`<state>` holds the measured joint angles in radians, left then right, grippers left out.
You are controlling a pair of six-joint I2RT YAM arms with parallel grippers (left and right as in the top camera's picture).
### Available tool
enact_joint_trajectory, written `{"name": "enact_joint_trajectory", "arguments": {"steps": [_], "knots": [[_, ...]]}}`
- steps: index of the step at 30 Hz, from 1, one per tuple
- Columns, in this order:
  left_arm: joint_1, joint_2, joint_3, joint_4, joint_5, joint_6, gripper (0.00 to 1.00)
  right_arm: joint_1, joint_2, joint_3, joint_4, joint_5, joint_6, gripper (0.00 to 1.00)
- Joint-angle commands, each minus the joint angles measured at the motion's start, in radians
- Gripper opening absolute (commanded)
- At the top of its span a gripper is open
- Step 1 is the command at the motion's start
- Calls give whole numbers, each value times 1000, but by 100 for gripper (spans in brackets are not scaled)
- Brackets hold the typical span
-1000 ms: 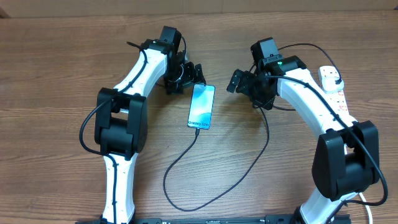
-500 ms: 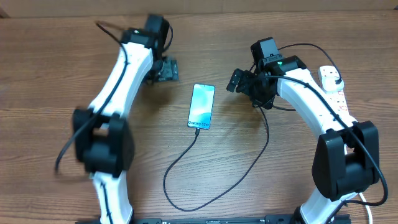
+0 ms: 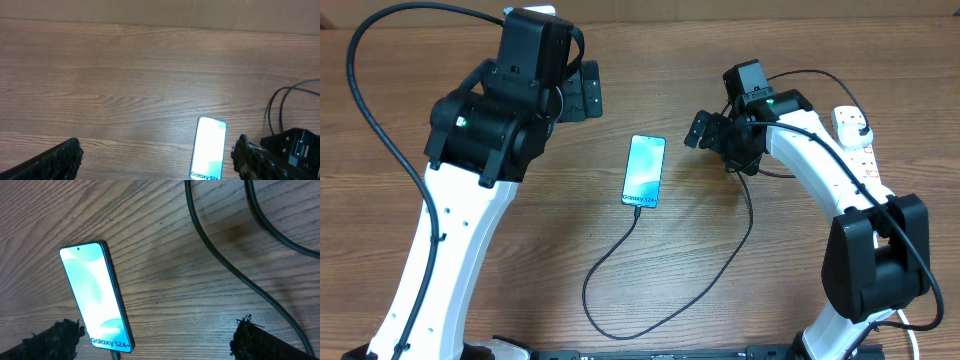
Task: Plug charger to phone and switch on socket
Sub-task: 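Raise the left gripper and move the right gripper over the power strip, then press the orange socket switch beside the charger with the right gripper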
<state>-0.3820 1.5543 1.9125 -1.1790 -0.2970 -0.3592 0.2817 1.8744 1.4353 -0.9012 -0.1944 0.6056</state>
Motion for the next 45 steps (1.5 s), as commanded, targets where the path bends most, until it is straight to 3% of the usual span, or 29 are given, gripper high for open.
{"name": "enact_joint_trajectory", "arguments": {"steps": [1,6,15,20,26,31,45], "knots": [[2,15,-5,1,-24,16,100,-15,-23,43,1,6,-14,100],[2,27,-5,1,-24,16,100,-88,-23,167,-86,8,-76,100],[2,28,-8,1,-24,16,100,-441,-23,488,-295,13,-193,100],[2,28,-8,1,-24,16,100,-645,-21,488,-312,2,-206,100],[2,28,-8,1,-24,16,100,-857,-20,488,-312,-103,-426,100],[2,28,-8,1,-24,16,100,-892,-17,441,-267,-95,-531,100],[2,28,-8,1,-24,16,100,-863,-15,88,37,-204,-528,100]]}}
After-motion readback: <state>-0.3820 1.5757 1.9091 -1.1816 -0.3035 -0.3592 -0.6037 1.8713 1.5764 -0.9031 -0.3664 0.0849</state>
